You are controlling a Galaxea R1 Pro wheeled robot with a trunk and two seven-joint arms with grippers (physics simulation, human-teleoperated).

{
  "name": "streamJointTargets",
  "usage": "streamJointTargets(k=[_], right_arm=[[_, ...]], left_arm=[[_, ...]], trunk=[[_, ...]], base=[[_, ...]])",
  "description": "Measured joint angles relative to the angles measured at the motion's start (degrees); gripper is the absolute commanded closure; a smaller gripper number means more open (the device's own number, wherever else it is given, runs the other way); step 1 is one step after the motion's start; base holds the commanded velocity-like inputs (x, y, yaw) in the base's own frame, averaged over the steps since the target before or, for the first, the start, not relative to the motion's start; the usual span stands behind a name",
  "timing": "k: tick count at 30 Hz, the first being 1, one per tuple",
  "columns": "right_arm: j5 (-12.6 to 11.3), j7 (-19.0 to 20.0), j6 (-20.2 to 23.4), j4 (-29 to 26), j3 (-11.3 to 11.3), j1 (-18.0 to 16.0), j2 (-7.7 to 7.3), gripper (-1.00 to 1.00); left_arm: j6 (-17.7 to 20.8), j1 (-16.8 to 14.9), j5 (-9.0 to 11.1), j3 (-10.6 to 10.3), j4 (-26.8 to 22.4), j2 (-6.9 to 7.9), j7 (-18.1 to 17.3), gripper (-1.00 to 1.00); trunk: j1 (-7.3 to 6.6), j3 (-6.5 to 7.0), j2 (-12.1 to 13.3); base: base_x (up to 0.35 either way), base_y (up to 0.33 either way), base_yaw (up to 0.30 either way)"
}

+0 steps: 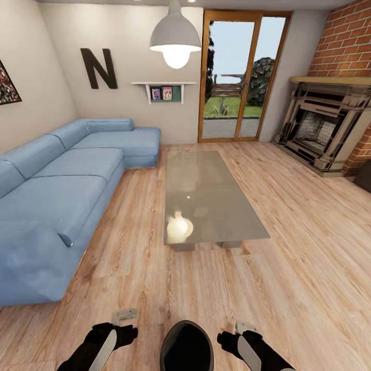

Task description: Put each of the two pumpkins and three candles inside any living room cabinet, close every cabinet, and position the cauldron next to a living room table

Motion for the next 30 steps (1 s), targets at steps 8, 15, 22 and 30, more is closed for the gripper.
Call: streamJointTargets(k=[8, 15, 22, 30], right_arm=[[0.09, 0.0, -0.42, 0.1, 0.06, -0.04, 0.23, -1.0], [0.25, -0.04, -0.43, -0.05, 1.67, -0.04, 0.94, -1.0], [0.08, -0.84, 0.29, -2.55, 4.92, -0.23, 2.25, -1.0], [-0.16, -15.7, 4.91, -4.34, 5.24, -1.57, 6.3, -1.0]], left_arm=[[0.01, 0.0, 0.08, 0.11, -0.08, -0.11, 0.13, -1.0], [0.06, 0.0, 0.03, 0.05, -0.08, -0.2, 0.16, -1.0], [6.26, -0.11, 0.25, -0.04, -0.04, -1.78, 0.11, -1.0], [6.77, -0.32, -0.27, -0.19, 2.61, -5.15, 0.22, -1.0]], trunk=[[1.75, -1.44, -3.2], [3.29, -2.69, -6.01], [4.83, -3.95, -8.82], [6.58, -5.39, -12.03]], base=[[-0.121, 0.0, 0.0], [-0.007, 0.0, 0.0], [0.0, 0.0, 0.0], [0.0, 0.0, 0.0]])
